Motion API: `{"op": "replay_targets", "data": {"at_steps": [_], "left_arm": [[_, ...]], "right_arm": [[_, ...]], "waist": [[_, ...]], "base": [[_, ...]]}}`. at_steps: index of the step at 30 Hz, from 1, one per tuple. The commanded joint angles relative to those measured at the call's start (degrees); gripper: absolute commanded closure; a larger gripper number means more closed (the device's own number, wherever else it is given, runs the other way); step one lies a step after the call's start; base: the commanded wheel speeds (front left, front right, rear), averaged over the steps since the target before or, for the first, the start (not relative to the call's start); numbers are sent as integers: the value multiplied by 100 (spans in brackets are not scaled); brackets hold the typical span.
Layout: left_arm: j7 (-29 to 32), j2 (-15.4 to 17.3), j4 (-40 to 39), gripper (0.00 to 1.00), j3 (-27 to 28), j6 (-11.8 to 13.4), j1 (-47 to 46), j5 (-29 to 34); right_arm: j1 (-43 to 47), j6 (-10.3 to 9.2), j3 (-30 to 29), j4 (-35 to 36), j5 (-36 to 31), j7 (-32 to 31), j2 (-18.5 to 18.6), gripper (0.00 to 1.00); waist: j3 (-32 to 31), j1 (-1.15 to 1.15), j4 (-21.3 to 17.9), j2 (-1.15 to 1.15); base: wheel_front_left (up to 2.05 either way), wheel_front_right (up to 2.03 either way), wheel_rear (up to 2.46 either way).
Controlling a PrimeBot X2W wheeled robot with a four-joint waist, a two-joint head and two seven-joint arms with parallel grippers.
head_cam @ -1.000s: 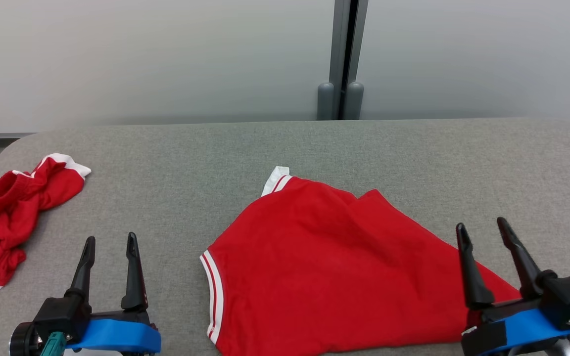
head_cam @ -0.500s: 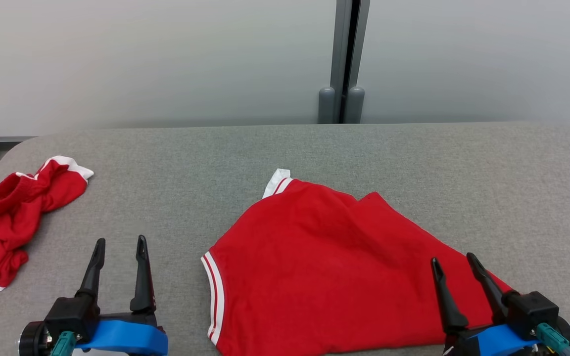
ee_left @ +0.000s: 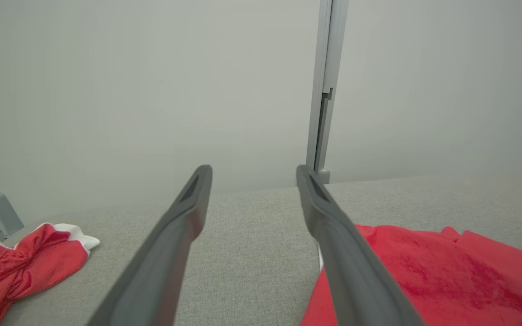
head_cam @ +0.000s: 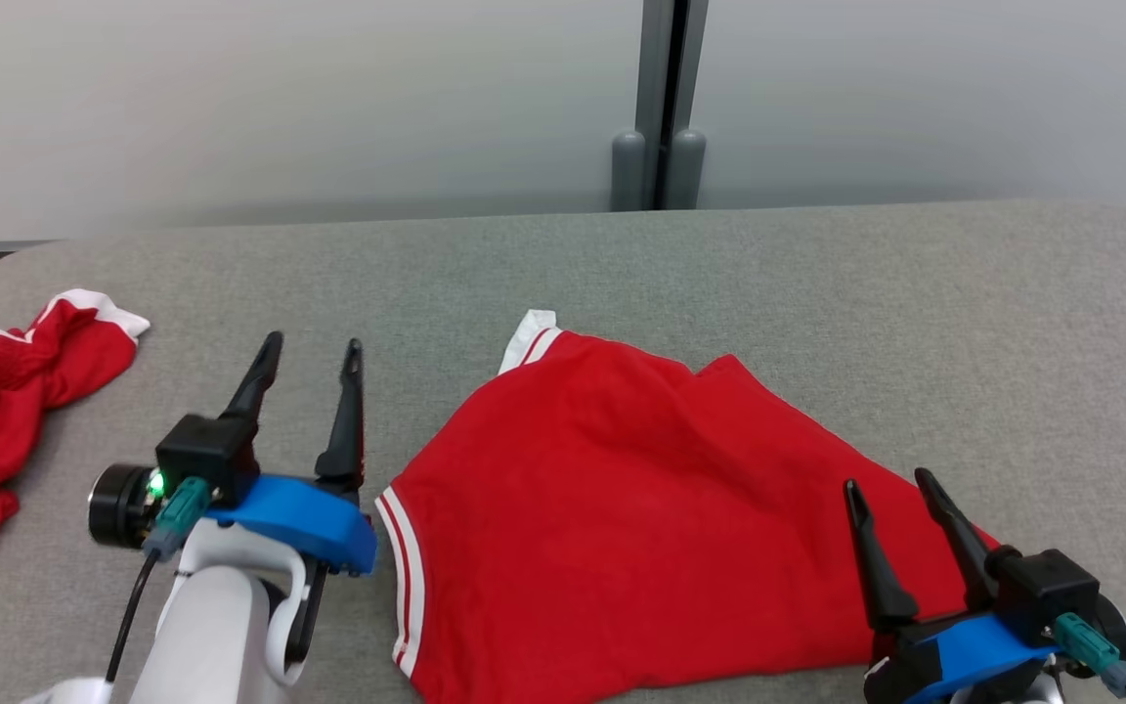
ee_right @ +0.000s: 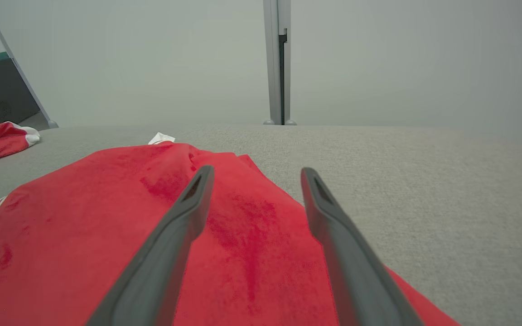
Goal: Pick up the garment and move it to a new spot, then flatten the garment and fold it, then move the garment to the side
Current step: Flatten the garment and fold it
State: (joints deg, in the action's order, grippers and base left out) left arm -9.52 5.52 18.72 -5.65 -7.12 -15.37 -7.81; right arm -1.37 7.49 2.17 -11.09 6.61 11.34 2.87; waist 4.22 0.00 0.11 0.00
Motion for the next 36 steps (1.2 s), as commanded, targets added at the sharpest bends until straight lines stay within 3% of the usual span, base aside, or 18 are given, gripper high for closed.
{"op": "replay_targets", "data": {"at_steps": [1, 9, 22, 31, 32, 33, 34, 35, 36], "left_arm": [[98, 66, 89, 0, -91, -45, -171, -17], [563, 274, 751, 0, -789, -36, -655, -380], [951, 614, 2013, 0, -1642, -37, -569, -994], [953, 518, 2677, 0, -2033, -37, -727, -1328], [948, 494, 2742, 9, -2077, -37, -747, -1372], [932, 481, 2808, 35, -2112, -37, -781, -1394], [915, 470, 2866, 79, -2160, -37, -809, -1434], [877, 461, 2909, 100, -2231, -38, -839, -1457], [812, 460, 2944, 100, -2257, -38, -892, -1490]], "right_arm": [[-111, 1, -4, 23, -5, 32, 5, 0], [-223, 1, -48, -16, 27, 97, 4, 0], [-364, 1, -75, -75, 25, 156, 4, 0], [-453, 1, -17, -156, 64, 183, 5, 0], [-450, 1, -19, -162, 64, 184, 4, 0], [-441, 1, -21, -169, 62, 187, 4, 0], [-438, 1, -22, -179, 61, 189, 4, 0], [-440, 1, -20, -182, 60, 190, 4, 0], [-441, 1, -22, -180, 62, 192, 5, 0]], "waist": [[41, 0, -20, 0], [304, 0, -159, 0], [492, 0, -225, 0], [504, 0, -279, 0], [498, 0, -286, 0], [492, 0, -295, 0], [485, 0, -303, 0], [479, 0, -312, 0], [474, 0, -318, 0]], "base": [[0, 0, 0], [0, 0, 0], [0, 0, 0], [0, 0, 0], [0, 0, 0], [0, 0, 0], [0, 0, 0], [0, 0, 0], [0, 0, 0]]}}
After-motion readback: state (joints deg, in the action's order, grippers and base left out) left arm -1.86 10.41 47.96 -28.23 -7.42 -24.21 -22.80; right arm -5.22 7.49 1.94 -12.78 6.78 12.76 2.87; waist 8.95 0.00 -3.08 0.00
